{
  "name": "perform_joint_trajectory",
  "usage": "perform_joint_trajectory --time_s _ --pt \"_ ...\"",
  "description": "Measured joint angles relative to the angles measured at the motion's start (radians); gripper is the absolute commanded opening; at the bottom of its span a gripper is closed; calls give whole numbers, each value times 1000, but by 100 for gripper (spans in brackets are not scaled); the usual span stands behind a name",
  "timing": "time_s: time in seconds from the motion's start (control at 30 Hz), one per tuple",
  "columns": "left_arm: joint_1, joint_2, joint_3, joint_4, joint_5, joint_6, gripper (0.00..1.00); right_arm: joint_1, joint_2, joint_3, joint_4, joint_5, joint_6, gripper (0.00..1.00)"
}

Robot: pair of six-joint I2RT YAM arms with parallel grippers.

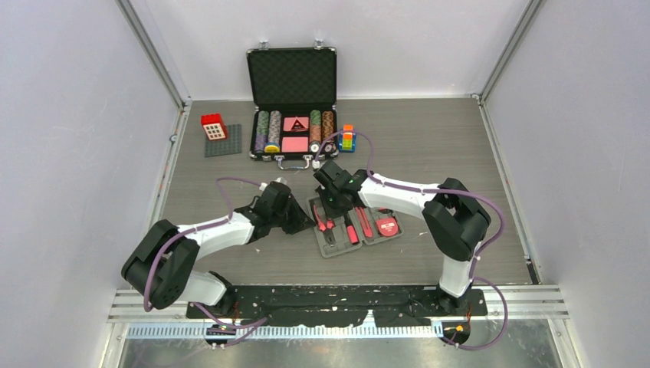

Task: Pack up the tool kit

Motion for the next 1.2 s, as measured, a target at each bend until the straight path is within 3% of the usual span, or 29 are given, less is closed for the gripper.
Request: perform_joint_trajectory --time_s 0.23,0.37,0.5,0.63,0.77,0.93,1.2 --pt "-3 -5 1 -7 -15 2 6 -3 -28 -34 43 -8 7 15" --pt "13 -47 1 -67 -44 31 14 -9 -44 -33 21 -14 2 30" --pt "58 -148 13 -175 -118 90 32 -46 -149 -41 -21 9 -17 44" --pt "74 -280 66 -290 -220 170 53 -152 -399 -70 -8 73 -38 61" --pt "74 -414 108 -361 -301 245 71 -269 -621 -146 20 136 -67 69" --pt "74 -547 109 -423 -343 296 83 -424 -698 -280 24 116 -88 72" --pt "74 -609 10 -419 -289 281 88 -613 -509 -411 95 -117 -63 71"
